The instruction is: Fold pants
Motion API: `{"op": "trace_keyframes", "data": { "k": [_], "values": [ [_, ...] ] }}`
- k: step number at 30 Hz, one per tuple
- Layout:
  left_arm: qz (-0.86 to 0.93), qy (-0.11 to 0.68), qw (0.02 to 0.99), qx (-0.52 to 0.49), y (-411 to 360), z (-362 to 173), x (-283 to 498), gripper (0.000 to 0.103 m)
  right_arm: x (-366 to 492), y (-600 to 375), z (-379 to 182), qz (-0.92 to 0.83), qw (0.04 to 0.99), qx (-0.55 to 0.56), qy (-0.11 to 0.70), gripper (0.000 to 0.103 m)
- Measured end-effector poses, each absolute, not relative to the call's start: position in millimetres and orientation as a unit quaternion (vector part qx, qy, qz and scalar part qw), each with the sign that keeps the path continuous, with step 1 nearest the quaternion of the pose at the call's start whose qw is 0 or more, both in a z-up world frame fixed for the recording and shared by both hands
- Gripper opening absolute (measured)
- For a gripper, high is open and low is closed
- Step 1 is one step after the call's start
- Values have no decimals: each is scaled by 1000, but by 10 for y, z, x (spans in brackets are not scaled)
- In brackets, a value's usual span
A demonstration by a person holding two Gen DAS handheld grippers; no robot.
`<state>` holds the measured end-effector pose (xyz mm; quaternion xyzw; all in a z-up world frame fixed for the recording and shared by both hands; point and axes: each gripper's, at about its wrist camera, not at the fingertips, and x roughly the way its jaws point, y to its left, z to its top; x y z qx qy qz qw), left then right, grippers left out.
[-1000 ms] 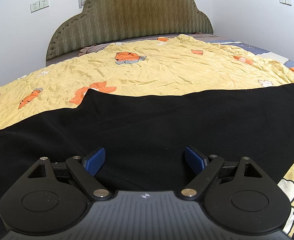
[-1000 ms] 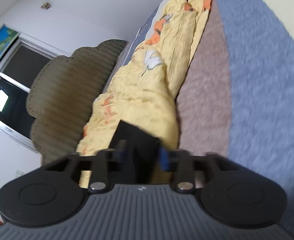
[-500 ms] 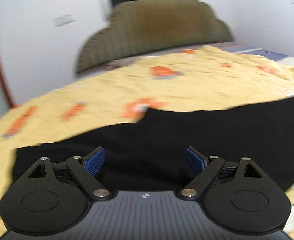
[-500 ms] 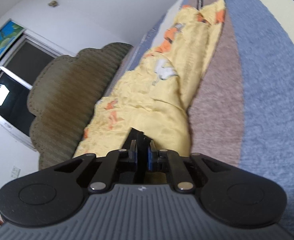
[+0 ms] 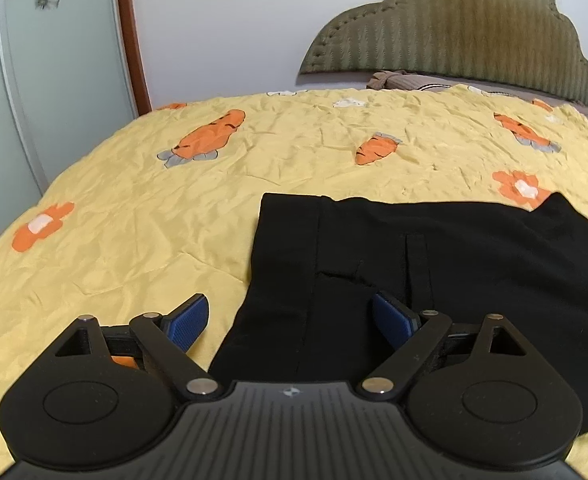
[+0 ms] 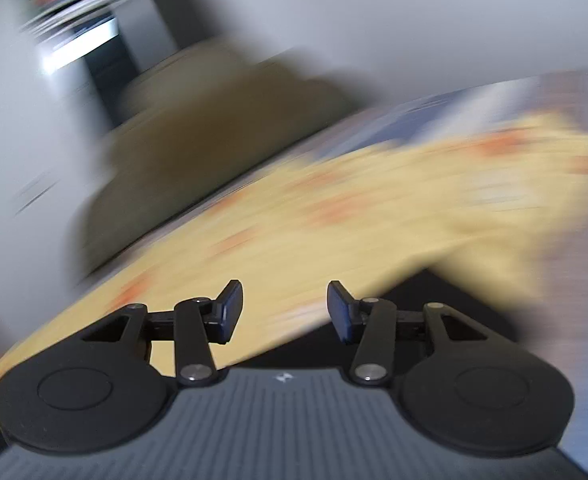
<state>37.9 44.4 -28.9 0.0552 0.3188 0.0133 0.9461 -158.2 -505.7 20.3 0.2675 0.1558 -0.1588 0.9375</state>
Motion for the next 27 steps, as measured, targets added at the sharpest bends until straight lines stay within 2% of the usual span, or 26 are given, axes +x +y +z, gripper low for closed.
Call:
{"op": "trace_keyframes", "data": {
  "k": [3,7,10,15,23,25,27],
  "values": [
    [11,303,948,99,352,-338,311,90,-843,-4379,331,20,953,208,218,47],
    [26,273,948,163,225,-355,225,92,-40,-3653,300,155,941,136,268,47],
    [33,272,947,170,265,-372,238,97,453,-3388,168,230,920,112,296,47],
    [31,289,948,131,400,-356,300,101,872,-3094,13,267,904,46,331,47],
    [63,264,945,181,251,-410,258,102,1052,-2893,-115,309,870,16,383,47],
    [65,267,945,176,268,-398,274,102,1109,-2903,-152,323,860,33,395,35],
    [67,270,945,172,286,-390,286,102,1161,-2925,-172,334,851,59,402,18]
  ]
}}
